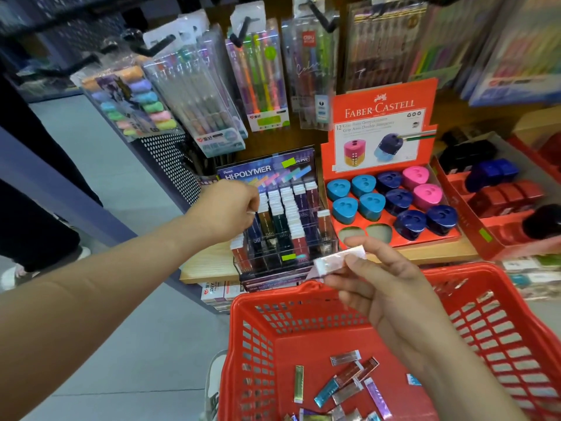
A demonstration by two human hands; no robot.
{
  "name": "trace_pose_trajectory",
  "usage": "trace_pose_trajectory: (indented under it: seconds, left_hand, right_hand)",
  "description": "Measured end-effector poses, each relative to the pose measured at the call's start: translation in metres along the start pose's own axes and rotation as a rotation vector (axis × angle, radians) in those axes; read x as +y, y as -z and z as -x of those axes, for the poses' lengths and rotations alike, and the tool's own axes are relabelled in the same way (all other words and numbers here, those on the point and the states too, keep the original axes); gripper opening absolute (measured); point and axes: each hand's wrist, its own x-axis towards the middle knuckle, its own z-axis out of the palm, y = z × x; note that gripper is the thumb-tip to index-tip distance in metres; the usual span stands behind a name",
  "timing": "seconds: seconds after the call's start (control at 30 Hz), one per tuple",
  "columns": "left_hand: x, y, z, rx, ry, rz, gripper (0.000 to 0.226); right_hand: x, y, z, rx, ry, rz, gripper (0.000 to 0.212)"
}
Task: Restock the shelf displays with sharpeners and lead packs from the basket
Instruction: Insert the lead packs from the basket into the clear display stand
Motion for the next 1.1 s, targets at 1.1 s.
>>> trace_pose_trajectory:
  seconds: [1.1]
  left_hand:
    - [0.0,0.016,0.018,0.173,0.156,0.476,0.011]
  right_hand:
    - [0.025,-0.001,-0.036,0.181,0.223,0.483,0.034]
